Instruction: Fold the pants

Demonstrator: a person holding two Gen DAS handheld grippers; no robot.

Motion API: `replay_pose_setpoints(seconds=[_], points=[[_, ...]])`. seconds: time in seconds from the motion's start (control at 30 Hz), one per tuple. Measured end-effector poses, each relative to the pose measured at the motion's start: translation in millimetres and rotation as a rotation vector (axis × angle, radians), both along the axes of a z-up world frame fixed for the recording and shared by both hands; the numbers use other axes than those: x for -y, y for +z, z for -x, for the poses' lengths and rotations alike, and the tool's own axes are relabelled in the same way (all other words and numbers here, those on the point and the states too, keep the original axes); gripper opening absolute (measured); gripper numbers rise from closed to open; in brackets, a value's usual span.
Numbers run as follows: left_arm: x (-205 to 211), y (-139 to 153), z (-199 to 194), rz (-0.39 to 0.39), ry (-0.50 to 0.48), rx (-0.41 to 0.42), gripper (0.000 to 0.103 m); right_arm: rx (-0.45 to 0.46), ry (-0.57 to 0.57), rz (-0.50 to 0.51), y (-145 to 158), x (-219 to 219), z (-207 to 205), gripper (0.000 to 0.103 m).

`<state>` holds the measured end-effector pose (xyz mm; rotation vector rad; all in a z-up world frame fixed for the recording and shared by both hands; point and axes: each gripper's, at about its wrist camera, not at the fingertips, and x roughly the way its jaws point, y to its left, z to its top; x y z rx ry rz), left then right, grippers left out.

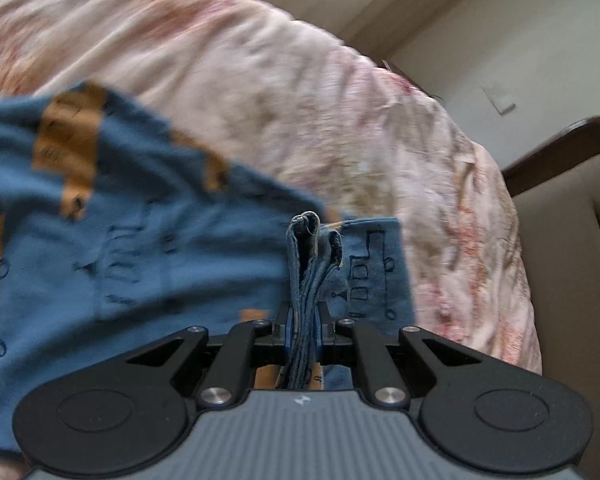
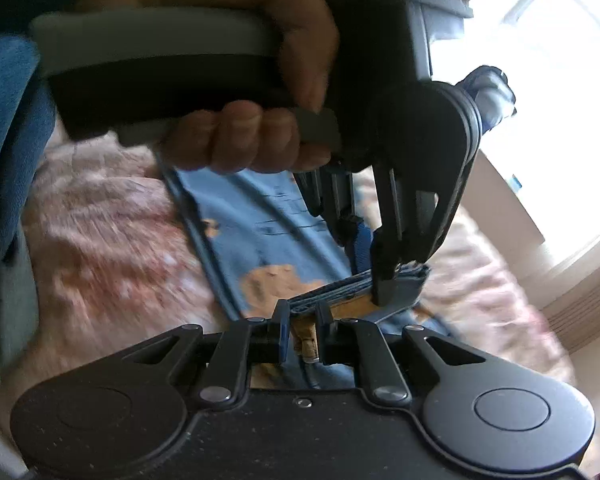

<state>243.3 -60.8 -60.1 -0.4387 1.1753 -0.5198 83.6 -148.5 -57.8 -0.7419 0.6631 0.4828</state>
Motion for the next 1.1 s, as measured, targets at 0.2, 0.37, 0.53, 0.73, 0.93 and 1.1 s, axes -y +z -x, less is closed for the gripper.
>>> replay_pose_setpoints(seconds=[0.2, 0.37, 0.53, 0.73, 0.93, 1.1], points=[[-21.1, -30.1, -9.4, 0.091, 0.046, -0.099, 0.011, 0.003, 0.006, 0.042, -18.3, -5.7, -2.5, 0.020], [-20.5, -33.1, -7.4, 0.082, 0.038, -0.092, 0.011, -0.001, 0.017, 0.068, -34.1, -13.3, -7.6, 0.022], [-20.1, -32.6, -7.0, 0.081, 0.044, -0.095, 0.012, 0.013, 0.025, 0.085, -34.4, -18.8, 3.7, 0.023], [-20.9, -32.9, -7.1, 0.083, 0.051, -0.102, 0.012, 0.013, 0.025, 0.082, -31.8, -15.2, 5.2, 0.023], [-21.4, -32.6, -6.9, 0.082, 0.049, -0.102, 0.012, 0.013, 0.025, 0.081, -33.4, -15.6, 5.7, 0.023], [-21.4, -29.2, -5.3, 0.074, 0.050, -0.095, 0.010, 0.012, 0.028, 0.075, -32.3, -13.0, 6.1, 0.023]])
